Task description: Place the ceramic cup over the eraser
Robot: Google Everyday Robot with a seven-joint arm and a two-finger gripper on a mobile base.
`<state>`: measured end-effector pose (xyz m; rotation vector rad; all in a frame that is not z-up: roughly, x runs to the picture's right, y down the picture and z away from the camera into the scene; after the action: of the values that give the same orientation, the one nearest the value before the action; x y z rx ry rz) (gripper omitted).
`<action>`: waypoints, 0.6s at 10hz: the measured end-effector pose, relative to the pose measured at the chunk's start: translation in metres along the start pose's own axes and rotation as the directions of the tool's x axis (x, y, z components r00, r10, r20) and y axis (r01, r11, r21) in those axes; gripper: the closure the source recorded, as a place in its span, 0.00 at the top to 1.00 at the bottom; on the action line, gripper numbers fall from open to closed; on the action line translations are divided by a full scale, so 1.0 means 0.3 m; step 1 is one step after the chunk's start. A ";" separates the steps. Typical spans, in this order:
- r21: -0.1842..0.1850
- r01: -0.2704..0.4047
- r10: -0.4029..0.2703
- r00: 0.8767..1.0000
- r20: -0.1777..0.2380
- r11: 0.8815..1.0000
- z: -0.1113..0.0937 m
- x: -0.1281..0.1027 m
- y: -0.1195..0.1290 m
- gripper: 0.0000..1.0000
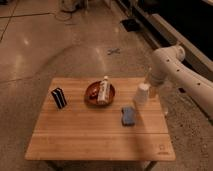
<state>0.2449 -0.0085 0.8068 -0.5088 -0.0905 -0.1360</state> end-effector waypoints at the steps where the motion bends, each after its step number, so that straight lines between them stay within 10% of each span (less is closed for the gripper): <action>1: 0.006 0.002 -0.002 1.000 -0.011 1.000 0.010 0.012 -0.029 0.65; 6: 0.006 0.000 0.001 0.999 -0.046 1.000 0.087 0.067 -0.138 0.65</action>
<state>0.2571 -0.0336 0.8518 -0.4994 -0.0461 -0.1468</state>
